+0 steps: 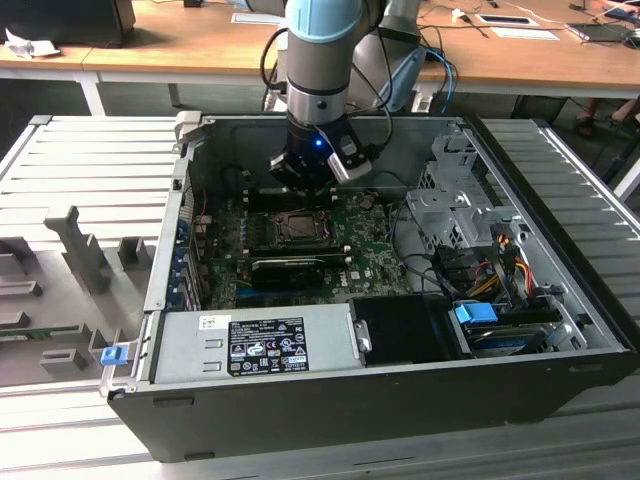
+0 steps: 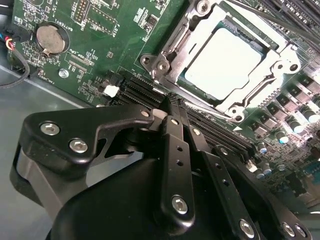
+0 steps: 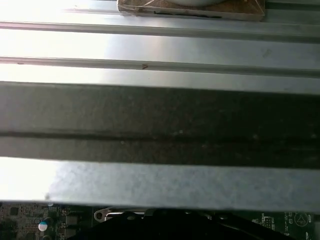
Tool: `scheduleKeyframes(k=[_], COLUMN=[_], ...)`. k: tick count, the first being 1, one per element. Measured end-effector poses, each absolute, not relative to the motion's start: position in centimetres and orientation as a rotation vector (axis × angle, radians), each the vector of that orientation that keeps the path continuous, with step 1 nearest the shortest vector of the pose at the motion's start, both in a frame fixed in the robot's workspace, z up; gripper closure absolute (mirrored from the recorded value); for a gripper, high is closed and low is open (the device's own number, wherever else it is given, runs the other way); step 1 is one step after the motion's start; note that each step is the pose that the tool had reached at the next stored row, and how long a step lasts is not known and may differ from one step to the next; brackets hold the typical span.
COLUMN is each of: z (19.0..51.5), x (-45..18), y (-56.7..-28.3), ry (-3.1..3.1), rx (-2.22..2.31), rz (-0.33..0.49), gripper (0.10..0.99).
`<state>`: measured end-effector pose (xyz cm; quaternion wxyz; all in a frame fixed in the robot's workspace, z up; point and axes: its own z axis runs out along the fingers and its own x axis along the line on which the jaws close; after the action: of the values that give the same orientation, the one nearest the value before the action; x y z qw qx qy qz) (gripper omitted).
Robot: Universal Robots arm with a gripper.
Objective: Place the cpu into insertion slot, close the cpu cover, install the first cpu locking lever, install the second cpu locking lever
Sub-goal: 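Install the first cpu locking lever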
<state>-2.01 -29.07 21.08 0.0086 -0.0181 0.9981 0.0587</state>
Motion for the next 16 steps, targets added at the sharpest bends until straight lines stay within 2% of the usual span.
scheduleKeyframes(k=[16], z=[20.21], x=[-1.89], y=[-29.43], ry=[3.118], rx=[-0.056], rz=[0.184], gripper=[0.98])
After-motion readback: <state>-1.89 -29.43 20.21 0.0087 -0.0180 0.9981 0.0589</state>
